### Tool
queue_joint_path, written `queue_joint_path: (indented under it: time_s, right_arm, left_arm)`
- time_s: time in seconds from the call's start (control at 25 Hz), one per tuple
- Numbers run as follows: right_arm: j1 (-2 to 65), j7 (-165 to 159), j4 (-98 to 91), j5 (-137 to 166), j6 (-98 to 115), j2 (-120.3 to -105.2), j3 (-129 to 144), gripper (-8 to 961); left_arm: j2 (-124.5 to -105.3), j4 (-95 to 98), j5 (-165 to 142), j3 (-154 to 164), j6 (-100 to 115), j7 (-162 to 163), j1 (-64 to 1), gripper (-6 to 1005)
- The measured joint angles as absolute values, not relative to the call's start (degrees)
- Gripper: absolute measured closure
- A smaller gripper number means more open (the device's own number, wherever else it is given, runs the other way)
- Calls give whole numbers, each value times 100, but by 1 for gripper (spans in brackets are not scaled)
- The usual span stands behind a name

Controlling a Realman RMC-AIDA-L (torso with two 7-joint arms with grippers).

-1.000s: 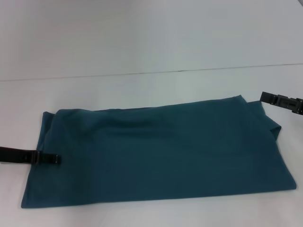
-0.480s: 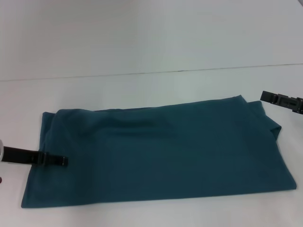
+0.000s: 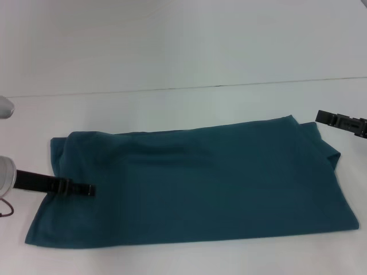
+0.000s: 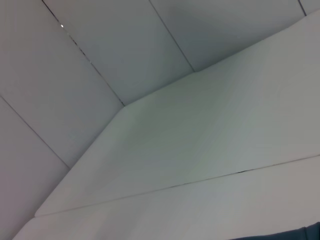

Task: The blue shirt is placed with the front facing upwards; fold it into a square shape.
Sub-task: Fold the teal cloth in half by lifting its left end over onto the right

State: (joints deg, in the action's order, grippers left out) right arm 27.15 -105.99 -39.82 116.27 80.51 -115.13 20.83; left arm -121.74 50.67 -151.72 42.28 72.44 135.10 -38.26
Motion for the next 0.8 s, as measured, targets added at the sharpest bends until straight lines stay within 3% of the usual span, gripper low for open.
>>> queue_joint_path:
  time_s: [0.76,0.8]
  right_arm:
    - [2716,-10599,-3984,11627,8050,-11513,2083,9]
    - [2716,-10599,-3984,11627,8050,-11514,2083,9]
  left_arm:
    - [-12211,5205,-15160,4171,7148,13477,-3825,224]
    - [-12209,5203,-15160,4169,7143,13478,-3825,269]
